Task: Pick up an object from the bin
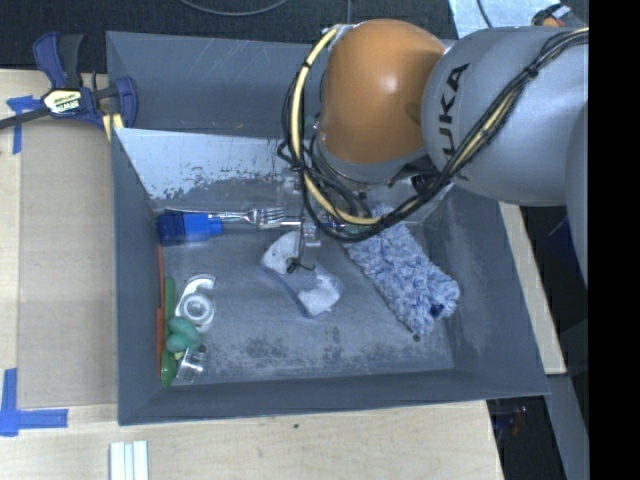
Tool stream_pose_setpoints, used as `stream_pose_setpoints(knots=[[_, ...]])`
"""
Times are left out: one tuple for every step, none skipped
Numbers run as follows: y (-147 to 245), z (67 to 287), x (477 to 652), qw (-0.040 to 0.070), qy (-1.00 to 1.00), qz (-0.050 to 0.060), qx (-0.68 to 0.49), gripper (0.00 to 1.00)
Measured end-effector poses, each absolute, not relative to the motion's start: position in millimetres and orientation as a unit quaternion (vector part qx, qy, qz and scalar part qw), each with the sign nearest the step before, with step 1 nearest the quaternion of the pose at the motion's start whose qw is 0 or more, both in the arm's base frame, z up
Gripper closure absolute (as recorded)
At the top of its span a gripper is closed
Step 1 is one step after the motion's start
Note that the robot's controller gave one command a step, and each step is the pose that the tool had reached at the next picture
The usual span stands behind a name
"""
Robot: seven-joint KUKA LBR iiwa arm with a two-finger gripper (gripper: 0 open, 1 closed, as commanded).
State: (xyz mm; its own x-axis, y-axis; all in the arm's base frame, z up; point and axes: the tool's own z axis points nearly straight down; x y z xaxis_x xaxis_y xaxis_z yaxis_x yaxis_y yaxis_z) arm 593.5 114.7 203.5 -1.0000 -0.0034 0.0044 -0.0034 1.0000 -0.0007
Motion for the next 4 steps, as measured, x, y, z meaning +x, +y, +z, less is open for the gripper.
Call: stream_pose_setpoints(knots=[[114.0,208.7,594.8,-0.002,-1.0,0.0,0.0,0.0],[64.5,128.0,579.5,-0.002,-0.989,0.0,0.145,0.0],[48.7,153.2,558.3,-0.005,-0.962,0.0,0.273,0.0],[26.6,107.4,579.2,-0.001,-0.942,0.0,0.337,0.0]])
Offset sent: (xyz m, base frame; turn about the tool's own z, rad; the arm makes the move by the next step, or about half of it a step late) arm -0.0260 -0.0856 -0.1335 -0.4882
